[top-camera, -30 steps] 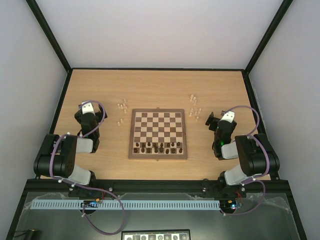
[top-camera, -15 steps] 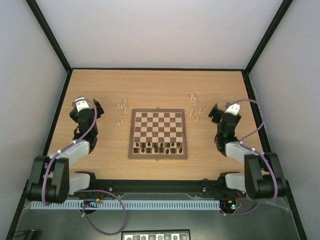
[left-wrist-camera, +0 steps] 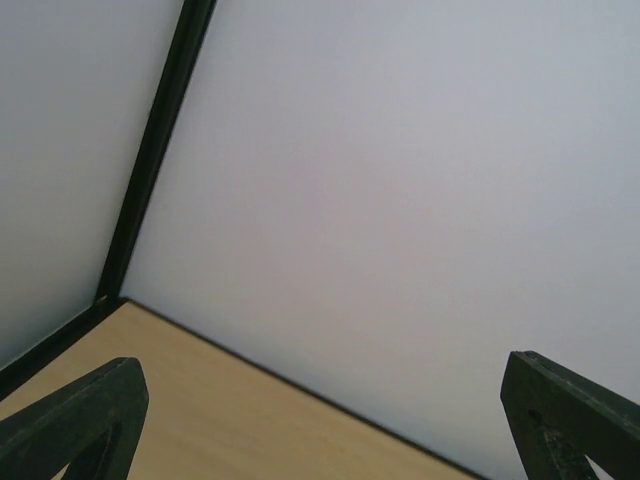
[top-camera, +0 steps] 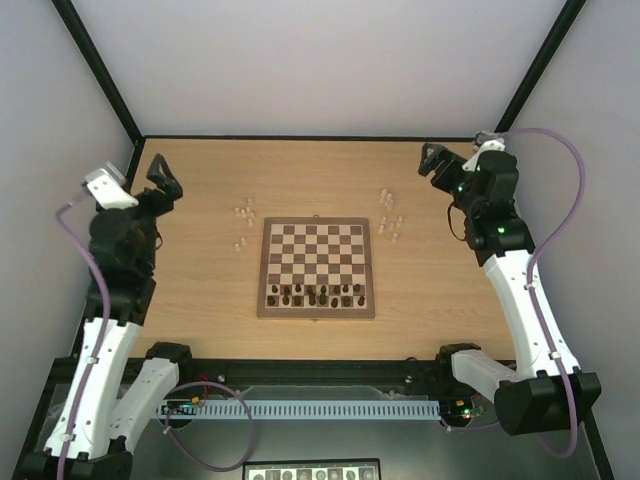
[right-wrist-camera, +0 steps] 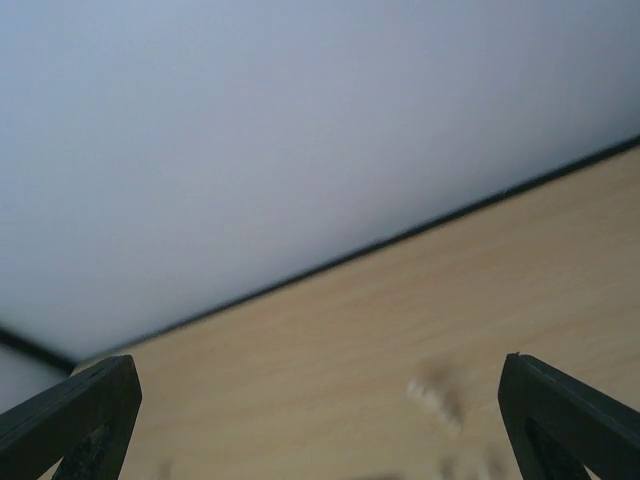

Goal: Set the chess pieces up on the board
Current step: Pick up the chess piece at the center of the board.

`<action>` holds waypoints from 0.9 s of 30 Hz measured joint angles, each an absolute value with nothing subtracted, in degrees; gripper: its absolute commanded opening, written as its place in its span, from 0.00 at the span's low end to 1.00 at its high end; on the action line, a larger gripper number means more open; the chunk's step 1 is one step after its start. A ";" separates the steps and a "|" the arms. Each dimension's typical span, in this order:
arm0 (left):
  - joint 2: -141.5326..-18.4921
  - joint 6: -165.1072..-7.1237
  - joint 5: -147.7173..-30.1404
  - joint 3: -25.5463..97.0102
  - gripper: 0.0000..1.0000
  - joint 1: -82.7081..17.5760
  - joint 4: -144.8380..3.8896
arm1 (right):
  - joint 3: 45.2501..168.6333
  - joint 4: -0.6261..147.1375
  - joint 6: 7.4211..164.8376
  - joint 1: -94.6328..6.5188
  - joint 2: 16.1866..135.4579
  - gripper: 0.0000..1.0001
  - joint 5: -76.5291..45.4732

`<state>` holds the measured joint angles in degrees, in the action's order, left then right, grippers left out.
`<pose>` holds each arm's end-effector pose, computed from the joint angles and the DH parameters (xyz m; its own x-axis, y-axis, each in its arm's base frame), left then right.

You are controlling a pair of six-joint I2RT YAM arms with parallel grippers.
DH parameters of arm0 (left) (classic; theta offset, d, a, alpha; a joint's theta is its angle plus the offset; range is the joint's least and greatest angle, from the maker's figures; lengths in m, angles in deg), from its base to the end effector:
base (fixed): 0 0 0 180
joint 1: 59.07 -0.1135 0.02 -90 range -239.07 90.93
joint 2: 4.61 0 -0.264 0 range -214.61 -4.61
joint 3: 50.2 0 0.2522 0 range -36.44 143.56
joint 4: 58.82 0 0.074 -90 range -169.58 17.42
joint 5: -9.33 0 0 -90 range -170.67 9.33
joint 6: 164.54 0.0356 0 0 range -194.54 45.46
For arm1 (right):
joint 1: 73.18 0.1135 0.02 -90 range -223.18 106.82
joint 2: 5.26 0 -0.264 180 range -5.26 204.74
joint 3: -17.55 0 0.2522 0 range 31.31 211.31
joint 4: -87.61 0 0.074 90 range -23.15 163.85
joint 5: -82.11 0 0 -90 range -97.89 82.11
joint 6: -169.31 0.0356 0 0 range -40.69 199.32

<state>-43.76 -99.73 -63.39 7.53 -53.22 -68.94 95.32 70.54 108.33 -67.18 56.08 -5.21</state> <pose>0.1614 -0.0059 0.3764 0.2154 -0.4306 -0.8765 -0.1141 0.8803 -0.4605 0.2437 0.0239 0.4153 -0.0378 0.4833 -0.8746 -0.0453 0.8735 0.4846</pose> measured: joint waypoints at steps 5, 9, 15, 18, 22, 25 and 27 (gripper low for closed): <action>-49.86 -103.40 -70.23 21.84 1.00 -53.22 -79.19 | 96.12 61.67 109.86 -67.18 56.91 0.99 -15.35; -57.38 -104.10 -77.62 23.42 1.00 -53.22 -80.94 | 96.15 59.83 110.30 -67.18 59.25 0.99 -16.84; -65.53 -103.68 -86.49 18.96 1.00 -52.89 -78.82 | 97.70 60.07 110.43 -66.31 67.82 0.99 -13.45; -65.38 -103.05 -89.60 15.77 1.00 -52.80 -76.28 | 101.59 60.00 109.55 -63.18 76.04 0.99 -8.99; -66.45 -101.89 -90.95 16.42 0.99 -52.52 -74.82 | 108.23 60.05 107.78 -58.75 86.73 0.87 -4.90; -69.62 -101.21 -90.12 19.27 1.00 -52.50 -74.56 | 113.92 59.46 106.34 -57.55 93.22 0.74 -1.32; -71.50 -101.02 -89.12 20.12 0.99 -52.52 -74.47 | 116.98 59.24 105.25 -57.37 96.28 0.66 0.45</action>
